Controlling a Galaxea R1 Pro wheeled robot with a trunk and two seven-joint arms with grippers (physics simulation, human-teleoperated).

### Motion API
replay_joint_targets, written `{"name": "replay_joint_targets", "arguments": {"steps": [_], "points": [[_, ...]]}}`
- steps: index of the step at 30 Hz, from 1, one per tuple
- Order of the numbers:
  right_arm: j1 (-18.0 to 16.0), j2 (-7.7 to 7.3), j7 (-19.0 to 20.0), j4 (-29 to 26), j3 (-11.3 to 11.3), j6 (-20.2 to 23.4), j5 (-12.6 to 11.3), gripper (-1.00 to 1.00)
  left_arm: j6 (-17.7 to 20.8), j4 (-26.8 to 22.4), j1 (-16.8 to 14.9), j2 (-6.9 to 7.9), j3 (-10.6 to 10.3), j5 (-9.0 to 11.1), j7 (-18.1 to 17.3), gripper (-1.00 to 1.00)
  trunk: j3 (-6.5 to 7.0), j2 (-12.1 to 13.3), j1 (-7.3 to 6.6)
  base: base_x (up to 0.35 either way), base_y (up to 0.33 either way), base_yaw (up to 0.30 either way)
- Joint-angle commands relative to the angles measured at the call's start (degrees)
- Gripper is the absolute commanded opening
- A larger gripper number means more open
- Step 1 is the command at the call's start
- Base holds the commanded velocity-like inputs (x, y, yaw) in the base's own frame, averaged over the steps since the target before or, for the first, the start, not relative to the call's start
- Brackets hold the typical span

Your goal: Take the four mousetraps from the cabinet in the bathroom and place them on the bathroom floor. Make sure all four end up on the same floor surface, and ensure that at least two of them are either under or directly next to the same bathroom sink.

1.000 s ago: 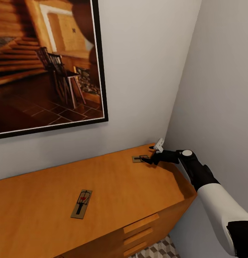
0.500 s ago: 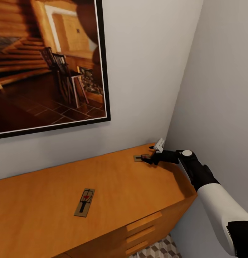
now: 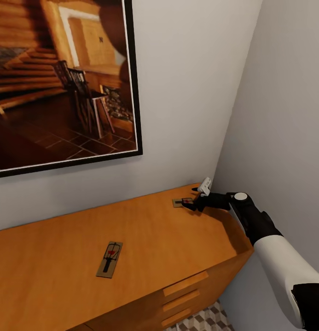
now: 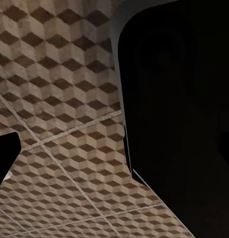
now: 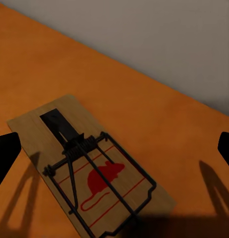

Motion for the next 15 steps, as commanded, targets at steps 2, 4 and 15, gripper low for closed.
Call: {"name": "replay_joint_targets", "arguments": {"steps": [2,4,15], "points": [[0.0,-0.02,0.1,-0.1,0.1,0.5,0.1,1.0,0.0,0.1,0.0,-0.02,-0.5,0.5,0.0,1.0,-0.05,0.0,0.0,0.0,0.0,0.0],[0.0,-0.01,0.1,-0.1,0.1,0.5,0.1,1.0,0.0,0.1,0.0,-0.04,-0.5,0.5,0.0,1.0,-0.05,0.0,0.0,0.0,0.0,0.0],[0.0,-0.05,0.1,-0.1,0.1,0.5,0.1,1.0,0.0,0.1,0.0,-0.96,-0.5,0.5,0.0,1.0,-0.05,0.0,0.0,0.0,0.0,0.0]]}}
